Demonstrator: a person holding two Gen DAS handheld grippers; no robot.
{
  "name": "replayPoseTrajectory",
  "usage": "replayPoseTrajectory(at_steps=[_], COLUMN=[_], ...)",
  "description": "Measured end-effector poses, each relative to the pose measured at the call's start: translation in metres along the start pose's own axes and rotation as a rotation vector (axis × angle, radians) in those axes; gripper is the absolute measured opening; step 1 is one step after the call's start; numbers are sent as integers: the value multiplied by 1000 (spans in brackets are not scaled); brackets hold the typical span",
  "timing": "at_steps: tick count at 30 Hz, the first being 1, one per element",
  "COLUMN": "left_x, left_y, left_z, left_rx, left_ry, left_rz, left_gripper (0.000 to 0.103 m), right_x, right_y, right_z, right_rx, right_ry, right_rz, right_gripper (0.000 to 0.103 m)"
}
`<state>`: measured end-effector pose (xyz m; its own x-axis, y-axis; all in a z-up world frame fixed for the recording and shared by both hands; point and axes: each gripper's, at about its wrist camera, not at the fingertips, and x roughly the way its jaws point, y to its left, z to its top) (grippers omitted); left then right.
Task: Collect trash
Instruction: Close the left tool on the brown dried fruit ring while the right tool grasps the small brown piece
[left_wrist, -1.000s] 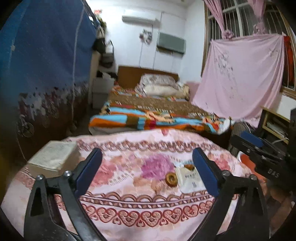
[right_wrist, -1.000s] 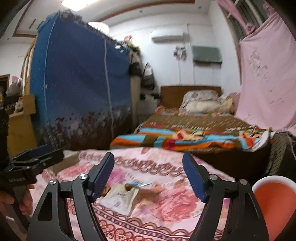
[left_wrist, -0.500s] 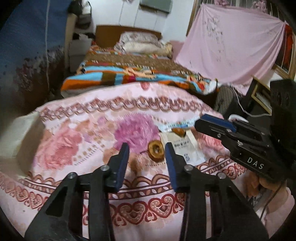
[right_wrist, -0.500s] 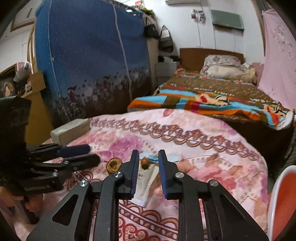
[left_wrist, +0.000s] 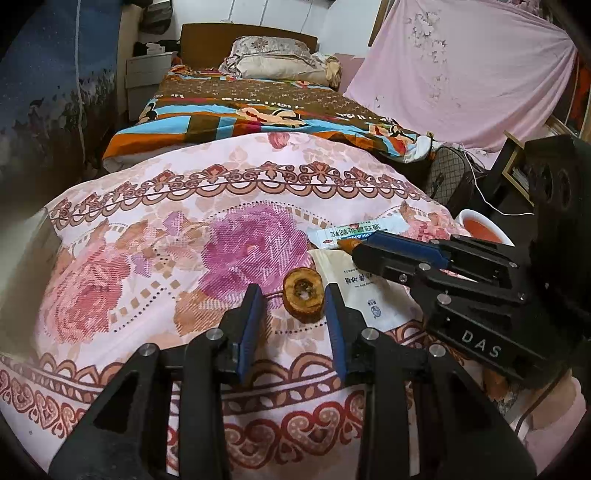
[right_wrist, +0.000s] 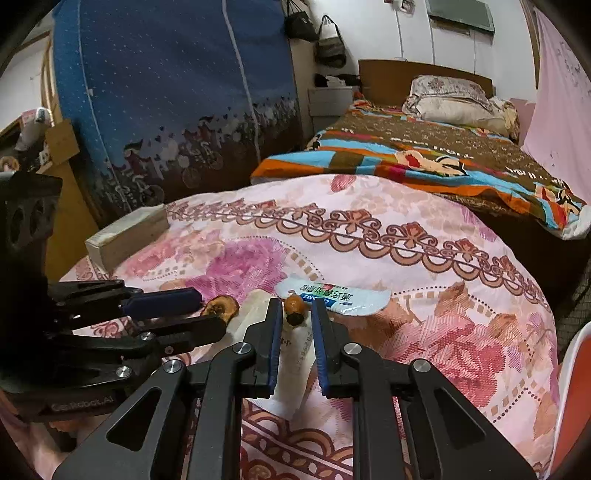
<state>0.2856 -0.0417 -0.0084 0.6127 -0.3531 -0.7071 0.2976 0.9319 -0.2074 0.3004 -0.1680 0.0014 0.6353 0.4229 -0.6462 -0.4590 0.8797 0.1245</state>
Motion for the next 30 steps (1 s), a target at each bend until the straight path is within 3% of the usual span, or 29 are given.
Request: replayPoseTrajectory(at_steps=[18, 30], left_x=[1, -23], left_y=[-5, -9], left_z=[-2, -3], left_rx=[29, 45], left_ry=[-8, -125], left_rz=[41, 30], left_gripper=[17, 17], right_x=[-1, -15], right_y=[-2, -1], right_z=[1, 0], right_rx=[8, -3], right_ry=[-4, -75], right_rz=[-8, -21], right_gripper=[10, 9])
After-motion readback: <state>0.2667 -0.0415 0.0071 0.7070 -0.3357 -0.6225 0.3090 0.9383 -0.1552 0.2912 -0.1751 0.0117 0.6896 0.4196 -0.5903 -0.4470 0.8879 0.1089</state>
